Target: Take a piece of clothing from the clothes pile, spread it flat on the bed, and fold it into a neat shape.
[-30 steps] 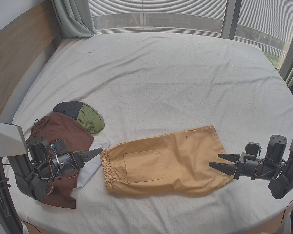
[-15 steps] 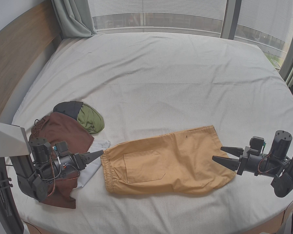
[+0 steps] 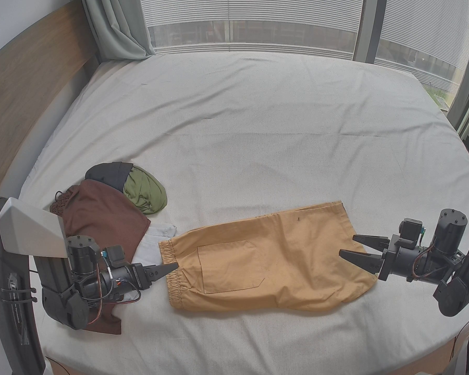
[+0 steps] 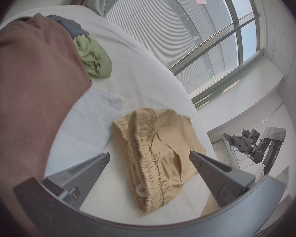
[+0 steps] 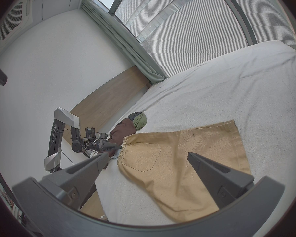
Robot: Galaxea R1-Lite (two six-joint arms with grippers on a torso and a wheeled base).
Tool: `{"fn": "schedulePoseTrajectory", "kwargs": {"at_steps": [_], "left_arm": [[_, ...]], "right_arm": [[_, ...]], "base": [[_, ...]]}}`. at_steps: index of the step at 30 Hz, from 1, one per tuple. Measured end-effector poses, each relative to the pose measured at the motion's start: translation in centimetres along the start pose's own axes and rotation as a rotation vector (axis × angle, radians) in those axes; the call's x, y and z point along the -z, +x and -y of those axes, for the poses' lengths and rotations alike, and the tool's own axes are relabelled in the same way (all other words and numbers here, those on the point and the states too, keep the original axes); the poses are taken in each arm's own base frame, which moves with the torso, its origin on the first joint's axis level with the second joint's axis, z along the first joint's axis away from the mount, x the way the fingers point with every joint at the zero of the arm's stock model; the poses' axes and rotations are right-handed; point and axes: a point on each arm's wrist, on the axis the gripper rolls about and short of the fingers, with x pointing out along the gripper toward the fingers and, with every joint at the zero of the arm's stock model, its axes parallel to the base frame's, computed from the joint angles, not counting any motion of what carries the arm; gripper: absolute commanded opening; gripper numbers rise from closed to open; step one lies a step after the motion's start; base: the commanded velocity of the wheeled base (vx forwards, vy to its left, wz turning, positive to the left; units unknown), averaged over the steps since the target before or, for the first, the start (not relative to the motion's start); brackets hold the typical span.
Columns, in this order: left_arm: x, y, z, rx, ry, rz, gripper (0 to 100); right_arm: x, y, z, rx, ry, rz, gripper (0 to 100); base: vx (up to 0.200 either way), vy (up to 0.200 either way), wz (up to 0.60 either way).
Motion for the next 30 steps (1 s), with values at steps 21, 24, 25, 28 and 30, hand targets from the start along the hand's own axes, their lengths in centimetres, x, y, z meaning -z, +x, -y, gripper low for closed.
{"fn": "schedulePoseTrajectory", "kwargs": {"at_steps": [21, 24, 25, 28, 30], "left_arm": [[3.2, 2.8, -1.1, -0.007, -0.179, -0.100, 100], [3.1, 3.2, -0.7, 0.004, -0.220, -0.101, 100], [3.1, 3.3, -0.5, 0.010, -0.232, -0.102, 100], [3.1, 3.8, 0.1, 0.030, -0.260, -0.107, 100], [3.0, 4.1, 0.4, 0.041, -0.265, -0.109, 100]], "right_arm": [[0.6, 0.3, 0.0, -0.001, 0.014, -0.022, 100], [0.7, 0.4, 0.0, -0.003, 0.018, -0.028, 100], [0.8, 0.4, 0.0, -0.004, 0.018, -0.029, 100], [0.8, 0.4, 0.1, -0.004, 0.020, -0.031, 100], [0.8, 0.5, 0.1, -0.004, 0.021, -0.032, 100]], "base": [[0.000, 0.000, 0.00], [0.000, 0.000, 0.00], [0.000, 0.000, 0.00], [0.000, 0.000, 0.00], [0.000, 0.000, 0.00]]}}
